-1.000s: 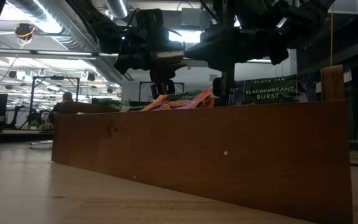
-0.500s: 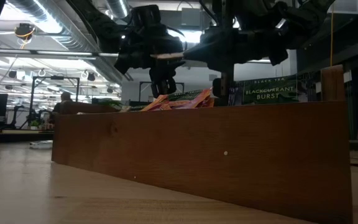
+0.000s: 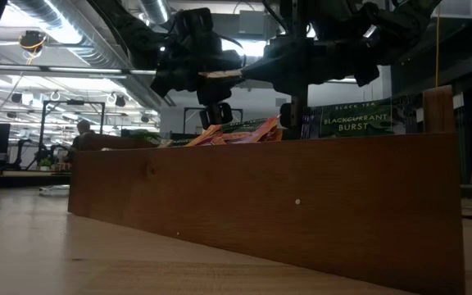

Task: Pick & Place Tea
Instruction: Put the brown tea bag into the left section of the wooden organizer

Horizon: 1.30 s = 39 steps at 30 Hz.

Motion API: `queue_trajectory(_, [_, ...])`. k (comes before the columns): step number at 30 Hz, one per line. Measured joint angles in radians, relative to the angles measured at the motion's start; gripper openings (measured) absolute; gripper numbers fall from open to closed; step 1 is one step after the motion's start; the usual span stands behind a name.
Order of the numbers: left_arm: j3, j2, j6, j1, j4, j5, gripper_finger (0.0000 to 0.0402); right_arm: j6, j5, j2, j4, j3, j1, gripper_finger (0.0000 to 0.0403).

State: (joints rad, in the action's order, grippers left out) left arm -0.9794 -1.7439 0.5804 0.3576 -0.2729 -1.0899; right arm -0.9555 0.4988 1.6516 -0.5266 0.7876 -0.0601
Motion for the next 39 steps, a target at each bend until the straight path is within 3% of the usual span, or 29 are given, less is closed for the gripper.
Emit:
queue_trajectory(7, [0.0,0.0,0.0,-0.003,0.0,-0.01,0.0008,0.009,-0.011,0.0,0.0,0.0,0.0,0.0006])
queue_trajectory(13, [0.002,0.003,0.0,-0.003,0.001,-0.042,0.0002,-0.002,-0.011,0.0,-0.001,0.0,0.0,0.0028])
queue_trajectory(18, [0.047,0.047,-0.039,-0.003,0.002,-0.011,0.0002,-0.009,-0.011,0.0,-0.002,0.0,0.0,0.0053])
queue_trajectory(24, [0.153,0.133,-0.03,-0.028,-0.084,0.106,0.0002,-0.033,-0.032,0.0,-0.025,0.0,0.0,0.0076])
queue_trajectory(33, [0.368,0.228,0.161,-0.122,-0.432,0.324,0.0002,-0.038,-0.063,0.0,-0.107,0.0,0.004,0.0076])
queue_trajectory(39, [0.494,0.246,0.242,-0.244,-0.609,0.516,0.0002,-0.045,-0.086,0.0,-0.106,0.0,0.014,0.007])
